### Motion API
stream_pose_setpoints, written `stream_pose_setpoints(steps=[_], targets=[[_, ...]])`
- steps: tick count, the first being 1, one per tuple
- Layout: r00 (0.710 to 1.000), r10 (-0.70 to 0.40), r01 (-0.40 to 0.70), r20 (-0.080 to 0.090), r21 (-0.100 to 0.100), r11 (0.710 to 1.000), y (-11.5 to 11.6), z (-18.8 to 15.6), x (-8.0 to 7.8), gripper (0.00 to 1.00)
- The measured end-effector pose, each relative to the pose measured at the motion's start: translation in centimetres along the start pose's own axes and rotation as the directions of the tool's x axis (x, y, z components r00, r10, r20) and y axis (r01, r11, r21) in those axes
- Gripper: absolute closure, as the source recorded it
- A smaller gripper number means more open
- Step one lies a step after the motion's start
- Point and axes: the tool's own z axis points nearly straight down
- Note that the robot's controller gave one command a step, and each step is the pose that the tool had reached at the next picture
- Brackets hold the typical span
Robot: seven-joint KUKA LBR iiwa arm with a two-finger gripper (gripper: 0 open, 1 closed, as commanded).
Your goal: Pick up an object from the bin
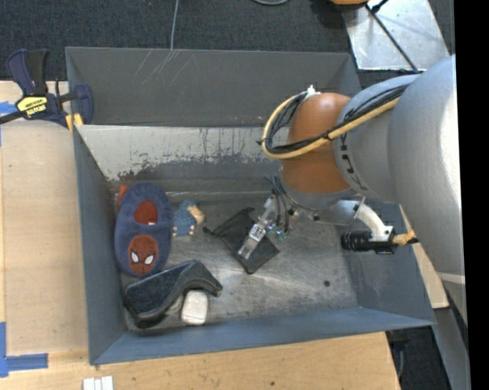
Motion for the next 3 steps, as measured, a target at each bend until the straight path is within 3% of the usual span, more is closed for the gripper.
stream_pose_setpoints(steps=[1,2,3], targets=[[0.957,0.289,-0.289,0.000,-0.002,0.957,0.38,2.75,0.33,0.00],[0.959,0.284,-0.284,0.001,-0.001,0.959,0.46,2.50,0.22,0.00],[0.958,0.287,-0.287,0.014,-0.012,0.958,0.51,2.14,-0.31,1.00]])
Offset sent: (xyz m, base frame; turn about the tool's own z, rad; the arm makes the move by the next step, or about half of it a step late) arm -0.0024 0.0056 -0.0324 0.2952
